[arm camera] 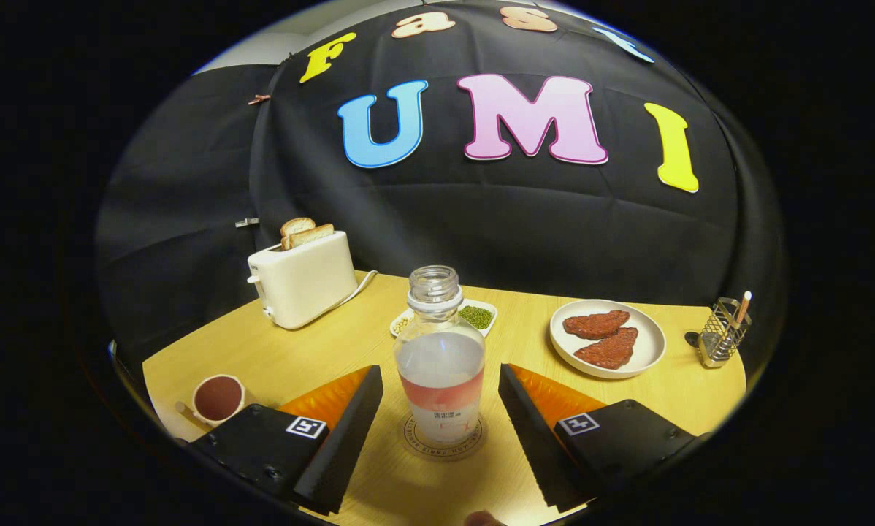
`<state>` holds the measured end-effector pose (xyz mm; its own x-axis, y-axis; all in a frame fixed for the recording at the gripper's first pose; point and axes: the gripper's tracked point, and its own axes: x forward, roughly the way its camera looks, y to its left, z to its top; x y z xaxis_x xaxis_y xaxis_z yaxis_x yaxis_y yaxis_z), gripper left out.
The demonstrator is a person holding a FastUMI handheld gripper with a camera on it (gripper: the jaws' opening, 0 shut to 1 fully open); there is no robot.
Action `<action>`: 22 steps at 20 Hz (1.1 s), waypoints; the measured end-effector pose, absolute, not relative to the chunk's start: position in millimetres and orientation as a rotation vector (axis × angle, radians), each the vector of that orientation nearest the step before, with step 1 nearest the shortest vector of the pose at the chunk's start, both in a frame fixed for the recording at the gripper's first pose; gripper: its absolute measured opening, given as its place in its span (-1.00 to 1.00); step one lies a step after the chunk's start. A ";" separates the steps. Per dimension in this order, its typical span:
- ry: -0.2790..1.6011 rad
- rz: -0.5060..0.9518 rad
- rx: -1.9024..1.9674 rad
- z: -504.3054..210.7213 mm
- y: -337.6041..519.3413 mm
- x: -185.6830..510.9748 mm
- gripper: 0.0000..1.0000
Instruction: Take the bottle from table, then pour the juice into the cup, finally place the bottle on the coaster
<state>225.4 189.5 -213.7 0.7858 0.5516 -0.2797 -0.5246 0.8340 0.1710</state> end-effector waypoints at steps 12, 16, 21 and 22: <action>0.098 0.446 0.014 -47.1 87.2 155.5 0.94; 0.043 0.327 0.009 10.0 45.5 133.7 0.95; 0.031 0.201 0.064 47.5 3.4 90.5 0.95; 0.033 0.183 0.055 48.1 -4.7 82.5 0.95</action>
